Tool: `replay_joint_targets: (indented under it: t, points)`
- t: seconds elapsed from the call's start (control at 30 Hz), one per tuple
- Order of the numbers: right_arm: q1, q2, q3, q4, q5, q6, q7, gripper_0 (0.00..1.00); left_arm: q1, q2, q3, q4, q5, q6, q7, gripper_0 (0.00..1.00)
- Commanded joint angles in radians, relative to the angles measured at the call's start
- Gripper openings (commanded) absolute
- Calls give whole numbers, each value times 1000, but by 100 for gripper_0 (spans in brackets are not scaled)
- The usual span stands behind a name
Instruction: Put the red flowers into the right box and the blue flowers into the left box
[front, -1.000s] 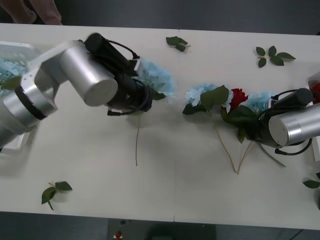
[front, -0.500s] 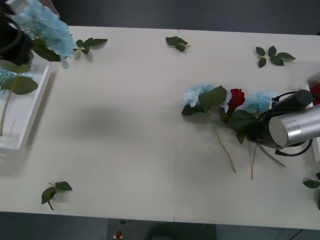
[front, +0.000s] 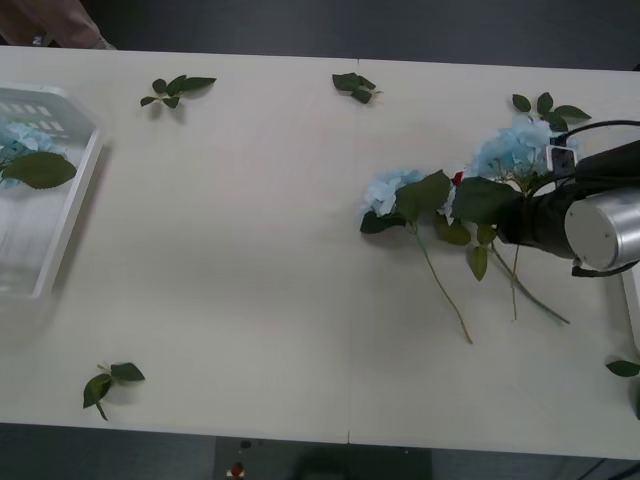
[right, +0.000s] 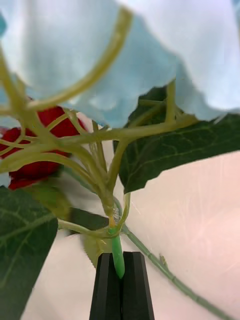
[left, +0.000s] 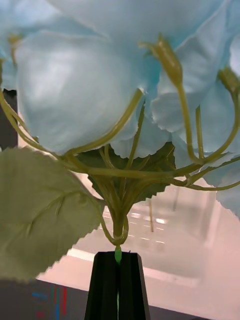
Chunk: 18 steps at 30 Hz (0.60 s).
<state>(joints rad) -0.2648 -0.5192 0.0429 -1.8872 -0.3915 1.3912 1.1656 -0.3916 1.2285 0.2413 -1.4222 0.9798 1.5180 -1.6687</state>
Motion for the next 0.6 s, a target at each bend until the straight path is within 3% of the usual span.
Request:
replay_joint_targets:
  t: [0.03, 0.37, 0.6]
  points:
    - [-4, -1, -63, -113, -46, 37, 125, 0, -3, 14, -11, 62, -24, -81, -43, 0]
    - [-4, 79, -273, -224, -380, 49, 448, 0, -3, -37, -82, 132, -118, -211, -51, 2]
    - [-13, 105, -364, -213, -762, 49, 566, 0, -1, -40, -88, 158, -108, -211, -62, 46]
